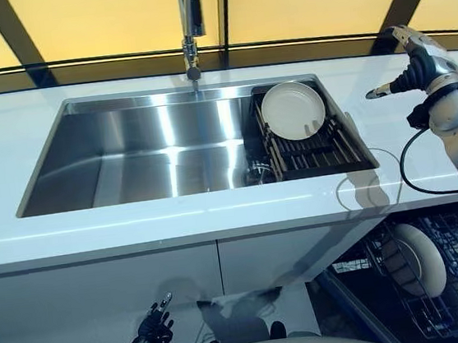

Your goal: Take plates into dishwasher

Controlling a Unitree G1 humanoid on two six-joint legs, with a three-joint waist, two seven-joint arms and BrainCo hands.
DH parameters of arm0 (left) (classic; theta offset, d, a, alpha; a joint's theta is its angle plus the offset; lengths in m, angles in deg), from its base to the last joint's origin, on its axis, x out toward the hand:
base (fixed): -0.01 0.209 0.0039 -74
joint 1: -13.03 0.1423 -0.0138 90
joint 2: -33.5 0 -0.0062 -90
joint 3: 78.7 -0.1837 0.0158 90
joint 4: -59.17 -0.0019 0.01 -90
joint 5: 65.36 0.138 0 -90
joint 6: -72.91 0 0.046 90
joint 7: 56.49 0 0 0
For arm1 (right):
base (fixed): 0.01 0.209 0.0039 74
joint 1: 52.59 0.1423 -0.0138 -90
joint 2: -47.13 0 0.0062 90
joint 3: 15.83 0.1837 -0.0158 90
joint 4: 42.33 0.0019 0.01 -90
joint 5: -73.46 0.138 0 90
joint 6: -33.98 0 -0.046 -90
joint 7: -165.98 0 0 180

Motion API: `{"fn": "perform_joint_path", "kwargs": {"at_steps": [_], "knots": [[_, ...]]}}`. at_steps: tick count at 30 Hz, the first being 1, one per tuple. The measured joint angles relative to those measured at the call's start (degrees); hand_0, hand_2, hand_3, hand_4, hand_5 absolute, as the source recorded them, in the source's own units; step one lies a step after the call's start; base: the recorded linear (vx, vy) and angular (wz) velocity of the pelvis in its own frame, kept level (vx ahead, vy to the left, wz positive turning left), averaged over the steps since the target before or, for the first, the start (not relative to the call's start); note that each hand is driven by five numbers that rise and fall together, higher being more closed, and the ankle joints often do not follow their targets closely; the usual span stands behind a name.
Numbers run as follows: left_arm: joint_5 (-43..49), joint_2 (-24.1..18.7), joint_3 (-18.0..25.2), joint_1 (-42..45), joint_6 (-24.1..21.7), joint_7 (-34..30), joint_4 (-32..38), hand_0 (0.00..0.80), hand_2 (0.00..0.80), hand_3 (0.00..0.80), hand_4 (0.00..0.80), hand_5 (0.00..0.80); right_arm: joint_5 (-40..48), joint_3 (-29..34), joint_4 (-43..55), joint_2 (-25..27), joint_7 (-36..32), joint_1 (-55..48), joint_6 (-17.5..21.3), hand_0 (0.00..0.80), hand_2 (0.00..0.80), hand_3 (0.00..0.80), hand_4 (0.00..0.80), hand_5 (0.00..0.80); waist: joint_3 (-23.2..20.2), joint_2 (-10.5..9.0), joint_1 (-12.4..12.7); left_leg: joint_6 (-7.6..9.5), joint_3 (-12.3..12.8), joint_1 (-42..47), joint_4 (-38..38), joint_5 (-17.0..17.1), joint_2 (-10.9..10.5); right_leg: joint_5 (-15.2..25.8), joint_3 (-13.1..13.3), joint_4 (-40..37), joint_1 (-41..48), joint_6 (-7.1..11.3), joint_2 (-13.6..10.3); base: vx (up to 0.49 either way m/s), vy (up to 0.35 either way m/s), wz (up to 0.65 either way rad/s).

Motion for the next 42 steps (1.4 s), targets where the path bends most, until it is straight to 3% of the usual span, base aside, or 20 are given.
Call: {"fn": "perform_joint_path", "kwargs": {"at_steps": [18,42], "knots": [[-2.28,0.01,0.43,2.6,-0.08,-1.89,0.34,0.0,0.0,0.0,0.0,0.0,-2.94,-4.54,-7.74,-3.8,-1.7,1.24,-1.28,0.0,0.0,0.0,0.0,0.0,1.54,0.18,4.39,-0.48,-3.85,-1.02,-0.01,0.49,0.2,-1.22,-3.96,-0.02,1.0,0.05,-0.09,0.024,-0.027,0.11],[-2.27,-0.3,0.52,5.55,0.92,-2.43,3.8,0.0,0.0,0.0,0.0,0.0,-9.03,-7.3,-11.24,-4.98,-4.32,3.95,-3.4,0.0,0.0,0.0,0.0,0.0,3.66,1.75,6.19,-0.78,-6.2,-1.39,0.03,0.75,0.3,-2.08,-6.45,-0.02,1.54,0.01,-0.09,0.021,-0.021,0.05]]}}
